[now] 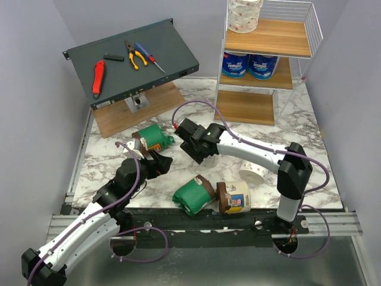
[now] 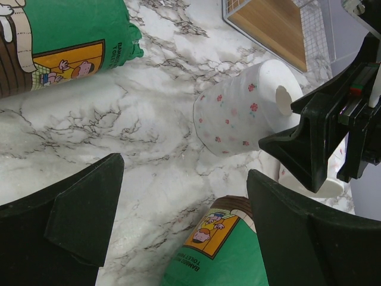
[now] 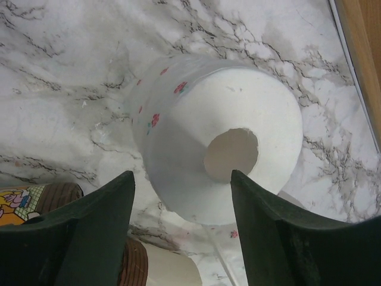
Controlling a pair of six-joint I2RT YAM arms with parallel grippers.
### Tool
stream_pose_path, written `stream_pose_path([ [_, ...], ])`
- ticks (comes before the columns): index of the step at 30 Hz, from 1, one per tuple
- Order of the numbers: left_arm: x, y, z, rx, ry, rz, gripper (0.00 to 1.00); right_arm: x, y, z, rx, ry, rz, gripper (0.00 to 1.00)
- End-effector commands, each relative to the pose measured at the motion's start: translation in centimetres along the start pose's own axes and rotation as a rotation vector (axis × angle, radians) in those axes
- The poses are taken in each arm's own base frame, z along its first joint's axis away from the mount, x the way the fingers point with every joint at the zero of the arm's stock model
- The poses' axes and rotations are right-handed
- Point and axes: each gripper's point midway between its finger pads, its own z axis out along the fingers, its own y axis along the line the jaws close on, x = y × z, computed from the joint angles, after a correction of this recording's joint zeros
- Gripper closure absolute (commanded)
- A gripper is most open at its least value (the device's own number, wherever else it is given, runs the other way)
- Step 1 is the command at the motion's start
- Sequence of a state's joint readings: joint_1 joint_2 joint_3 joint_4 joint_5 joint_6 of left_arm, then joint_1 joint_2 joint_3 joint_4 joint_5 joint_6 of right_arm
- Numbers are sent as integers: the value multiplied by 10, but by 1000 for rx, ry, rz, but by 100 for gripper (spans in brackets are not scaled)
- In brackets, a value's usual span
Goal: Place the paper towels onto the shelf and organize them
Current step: Adjust the paper towel at the center of the board, then pick up the paper towel from the center of the board.
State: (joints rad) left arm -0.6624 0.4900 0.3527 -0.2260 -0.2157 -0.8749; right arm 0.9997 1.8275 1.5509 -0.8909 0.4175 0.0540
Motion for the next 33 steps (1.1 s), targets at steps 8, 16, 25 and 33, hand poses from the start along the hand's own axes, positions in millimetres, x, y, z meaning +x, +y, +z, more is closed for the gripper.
stream_pose_path([
  [8, 2, 2, 0, -5, 8, 4, 12, -42, -91, -61, 181, -313, 411, 22],
  [16, 3, 2, 0, -5, 10, -2, 12, -34, -140, -57, -49, -388, 971, 16],
  [25, 5, 3, 1, -16, 21, -8, 12, -24, -118, -50, -190, -520, 1206, 31],
  [33, 5, 2, 2, -12, 25, -3, 13, 8, -110, -21, -117, -410, 1246, 30],
])
